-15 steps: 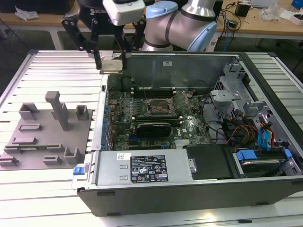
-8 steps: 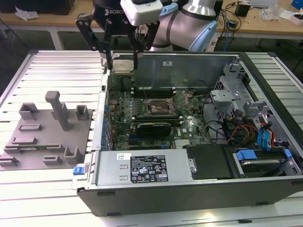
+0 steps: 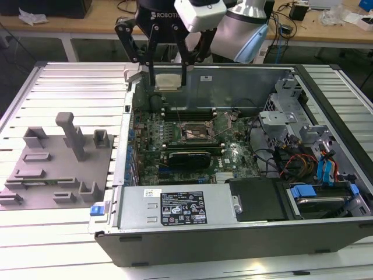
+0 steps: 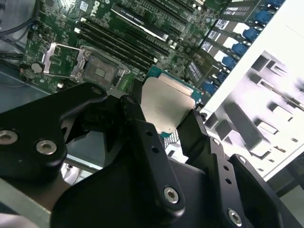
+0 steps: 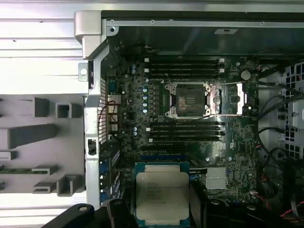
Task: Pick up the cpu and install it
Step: 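Pick up the cpu and move it towards the insertion slot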
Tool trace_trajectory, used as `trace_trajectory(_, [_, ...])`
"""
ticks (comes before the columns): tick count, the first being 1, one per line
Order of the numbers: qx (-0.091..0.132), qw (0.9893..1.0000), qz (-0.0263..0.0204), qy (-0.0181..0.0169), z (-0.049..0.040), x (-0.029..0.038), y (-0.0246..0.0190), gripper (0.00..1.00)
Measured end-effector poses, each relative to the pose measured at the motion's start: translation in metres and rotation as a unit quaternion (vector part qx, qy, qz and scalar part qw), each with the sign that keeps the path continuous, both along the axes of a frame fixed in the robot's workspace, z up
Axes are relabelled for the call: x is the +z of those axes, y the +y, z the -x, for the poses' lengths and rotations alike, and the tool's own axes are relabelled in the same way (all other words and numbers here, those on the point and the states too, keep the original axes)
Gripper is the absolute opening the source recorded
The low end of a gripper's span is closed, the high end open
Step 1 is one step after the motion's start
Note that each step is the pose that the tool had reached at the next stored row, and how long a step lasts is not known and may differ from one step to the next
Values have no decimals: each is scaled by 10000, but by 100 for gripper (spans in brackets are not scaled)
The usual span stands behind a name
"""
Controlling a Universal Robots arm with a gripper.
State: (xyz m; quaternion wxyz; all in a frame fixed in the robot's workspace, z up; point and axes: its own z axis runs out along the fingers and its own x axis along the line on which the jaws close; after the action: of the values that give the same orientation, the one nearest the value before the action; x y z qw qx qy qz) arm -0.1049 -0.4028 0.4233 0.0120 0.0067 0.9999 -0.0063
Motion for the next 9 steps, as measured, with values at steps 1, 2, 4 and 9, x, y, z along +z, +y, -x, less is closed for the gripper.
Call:
trace_trajectory(1, [-1, 10000, 0, 0, 0, 0, 0, 55])
trace_trajectory(2, [0, 10000, 0, 0, 0, 0, 1, 55])
trace_trajectory(4, [0, 10000, -2, -1, -3, -6, 1, 55])
trace_trajectory(9, [0, 10000, -1, 0, -55, -53, 7, 55])
